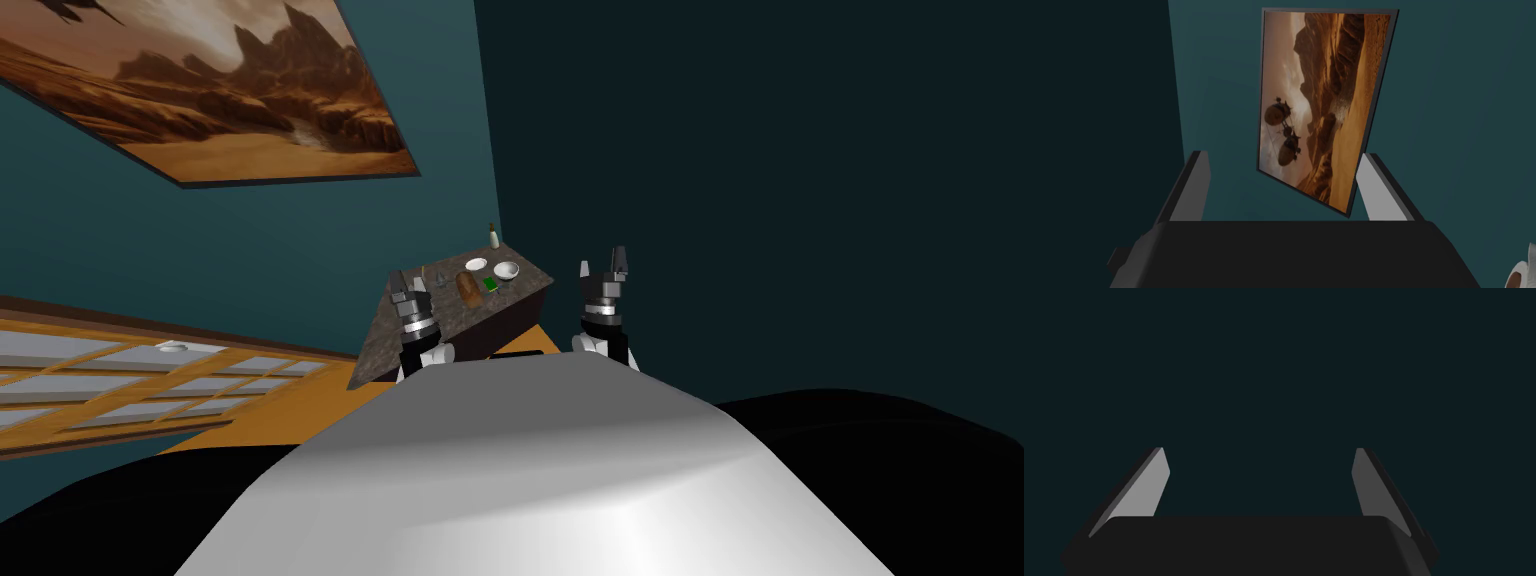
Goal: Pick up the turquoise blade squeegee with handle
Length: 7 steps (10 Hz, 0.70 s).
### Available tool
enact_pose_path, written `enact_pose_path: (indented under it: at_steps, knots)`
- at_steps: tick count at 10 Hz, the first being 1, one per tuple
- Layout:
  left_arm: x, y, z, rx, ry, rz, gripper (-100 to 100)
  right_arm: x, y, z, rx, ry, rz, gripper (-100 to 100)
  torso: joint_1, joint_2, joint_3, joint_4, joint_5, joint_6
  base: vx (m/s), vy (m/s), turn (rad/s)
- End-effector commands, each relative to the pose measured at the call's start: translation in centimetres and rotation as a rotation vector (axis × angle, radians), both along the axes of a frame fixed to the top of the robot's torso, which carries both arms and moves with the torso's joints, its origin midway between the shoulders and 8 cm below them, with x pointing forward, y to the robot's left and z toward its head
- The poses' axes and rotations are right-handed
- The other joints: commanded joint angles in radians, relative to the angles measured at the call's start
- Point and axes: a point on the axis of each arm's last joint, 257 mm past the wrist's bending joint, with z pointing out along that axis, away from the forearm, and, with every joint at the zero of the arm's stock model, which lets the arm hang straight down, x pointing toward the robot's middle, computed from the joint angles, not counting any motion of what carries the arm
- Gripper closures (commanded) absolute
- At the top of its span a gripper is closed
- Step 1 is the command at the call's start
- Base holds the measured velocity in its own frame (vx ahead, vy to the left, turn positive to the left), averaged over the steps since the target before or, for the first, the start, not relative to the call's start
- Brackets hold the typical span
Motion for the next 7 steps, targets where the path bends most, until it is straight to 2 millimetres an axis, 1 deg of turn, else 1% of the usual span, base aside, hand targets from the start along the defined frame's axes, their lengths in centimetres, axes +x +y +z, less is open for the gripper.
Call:
enact_pose_path:
  at_steps: [1, 3, 6, 7]
  knots:
    - [0.4, -0.2, -0.2, 0.019, 0.017, -0.017, -100, 0.0, 0.0, 0.0, 0.000, 0.000, 0.000, 0, 0.000, 0.000, 0.000, 0.000, 0.000, 0.000, -0.013, 0.003, -0.016]
    - [1.2, -0.5, -0.6, 0.039, 0.051, -0.045, -100, 0.0, 0.0, 0.0, 0.000, 0.000, 0.000, 0, 0.001, 0.001, 0.001, 0.000, 0.000, 0.000, -0.032, 0.007, -0.022]
    - [2.9, -0.6, -1.8, 0.042, 0.120, -0.085, -100, 0.0, 0.0, 0.0, 0.000, 0.000, 0.000, 0, 0.001, 0.004, 0.002, 0.001, 0.000, 0.000, -0.063, 0.011, -0.036]
    - [3.0, -0.6, -1.9, 0.041, 0.126, -0.085, -100, 0.0, 0.0, 0.0, 0.000, 0.000, 0.000, 0, 0.001, 0.004, 0.002, 0.001, 0.000, 0.000, -0.041, 0.006, -0.009]
